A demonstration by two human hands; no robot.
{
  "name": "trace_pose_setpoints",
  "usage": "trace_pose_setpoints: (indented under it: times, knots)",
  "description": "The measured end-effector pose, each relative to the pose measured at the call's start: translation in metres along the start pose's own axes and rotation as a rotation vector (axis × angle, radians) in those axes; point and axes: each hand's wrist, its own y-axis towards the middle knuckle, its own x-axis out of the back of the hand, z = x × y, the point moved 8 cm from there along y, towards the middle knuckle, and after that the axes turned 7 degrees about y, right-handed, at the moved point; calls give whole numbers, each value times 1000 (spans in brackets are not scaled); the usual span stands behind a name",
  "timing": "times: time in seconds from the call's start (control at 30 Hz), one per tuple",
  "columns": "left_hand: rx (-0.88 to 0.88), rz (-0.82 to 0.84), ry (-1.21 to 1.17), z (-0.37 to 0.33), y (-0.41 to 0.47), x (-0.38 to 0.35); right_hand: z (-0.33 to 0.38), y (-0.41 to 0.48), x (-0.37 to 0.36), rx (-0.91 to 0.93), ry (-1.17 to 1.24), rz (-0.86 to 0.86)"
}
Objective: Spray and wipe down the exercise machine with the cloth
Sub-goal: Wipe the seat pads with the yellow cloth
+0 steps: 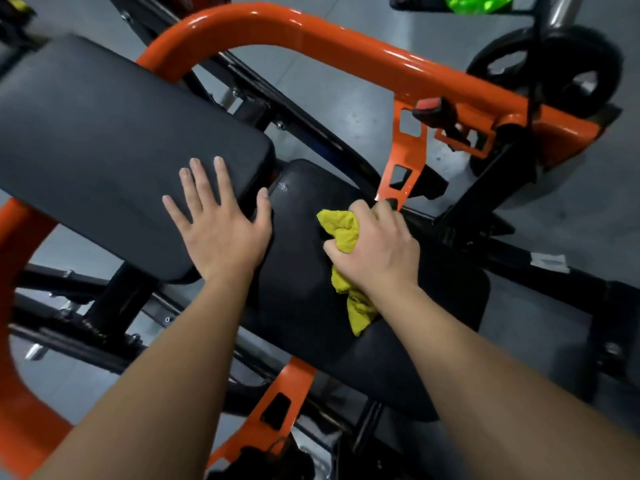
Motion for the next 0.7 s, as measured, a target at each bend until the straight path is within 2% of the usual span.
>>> trace_pose_setpoints:
  times: [0.2, 0.3, 0.37, 0.5, 0.6, 0.7]
  knots:
    - [-4, 10, -5, -1, -2, 2, -175, -109, 18, -410, -136, 143]
    - [-5, -4, 2, -1, -2, 3, -230, -143, 19, -688, -7, 167]
    - [-2, -6, 8, -2, -1, 2, -236, -150, 15, -780, 72, 131]
    - [6, -15, 27, -1, 1, 2, -207, -146, 27, -789, 58, -89]
    - [7, -15, 19, -2, 0, 0, -162, -115, 32, -666, 16, -32]
    - [27, -23, 9, 1, -1, 2, -83, -53, 24, -470, 109, 80]
